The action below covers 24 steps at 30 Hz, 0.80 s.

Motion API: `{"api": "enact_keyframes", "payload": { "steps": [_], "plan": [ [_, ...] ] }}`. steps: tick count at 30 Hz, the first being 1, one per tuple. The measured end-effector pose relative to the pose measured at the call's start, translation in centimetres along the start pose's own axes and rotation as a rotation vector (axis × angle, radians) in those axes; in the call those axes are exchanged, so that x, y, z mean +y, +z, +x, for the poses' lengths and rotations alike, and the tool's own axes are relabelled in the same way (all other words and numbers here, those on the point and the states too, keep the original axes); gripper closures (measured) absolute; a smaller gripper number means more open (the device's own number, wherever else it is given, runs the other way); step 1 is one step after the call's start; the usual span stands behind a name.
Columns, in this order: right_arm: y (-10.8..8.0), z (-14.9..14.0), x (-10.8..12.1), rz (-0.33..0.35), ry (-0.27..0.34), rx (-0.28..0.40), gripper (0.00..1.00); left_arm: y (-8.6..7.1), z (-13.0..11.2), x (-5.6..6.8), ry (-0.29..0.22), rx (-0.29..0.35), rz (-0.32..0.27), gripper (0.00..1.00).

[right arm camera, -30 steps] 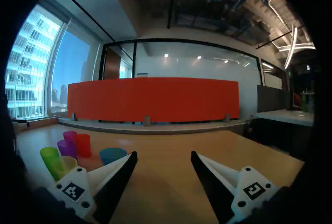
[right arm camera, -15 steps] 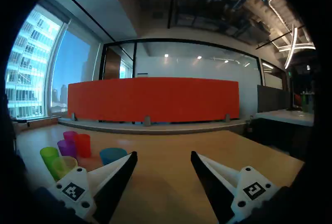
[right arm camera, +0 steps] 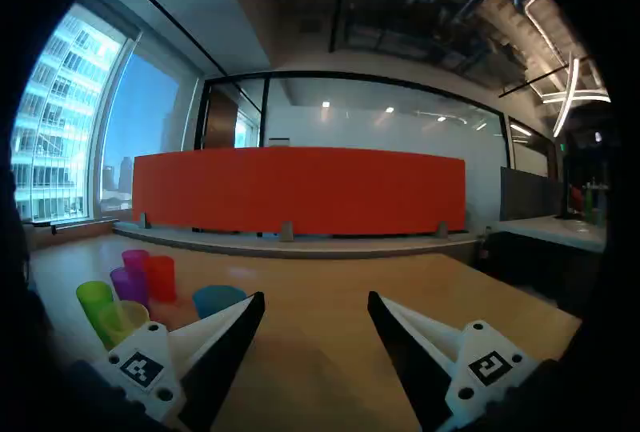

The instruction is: Pour water

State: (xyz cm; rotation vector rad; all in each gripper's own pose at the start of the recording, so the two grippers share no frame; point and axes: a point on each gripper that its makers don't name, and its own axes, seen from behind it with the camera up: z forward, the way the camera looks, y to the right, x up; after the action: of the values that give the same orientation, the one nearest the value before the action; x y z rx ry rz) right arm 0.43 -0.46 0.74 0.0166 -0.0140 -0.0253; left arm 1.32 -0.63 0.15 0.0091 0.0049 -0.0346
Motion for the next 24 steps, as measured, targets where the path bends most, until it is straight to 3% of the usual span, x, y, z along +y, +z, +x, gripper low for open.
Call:
{"api": "enact_keyframes", "payload": {
  "steps": [11,24],
  "plan": [
    [0.4,3.0,0.6,-0.002,-0.002,-0.045,0.00,0.4,1.1,-1.3,-0.015,-0.062,0.011,0.10],
    [1.2,9.7,1.3,0.010,-0.008,-0.043,0.00,1.4,7.0,-1.1,-0.005,-0.056,-0.029,0.10]
  ]
}}
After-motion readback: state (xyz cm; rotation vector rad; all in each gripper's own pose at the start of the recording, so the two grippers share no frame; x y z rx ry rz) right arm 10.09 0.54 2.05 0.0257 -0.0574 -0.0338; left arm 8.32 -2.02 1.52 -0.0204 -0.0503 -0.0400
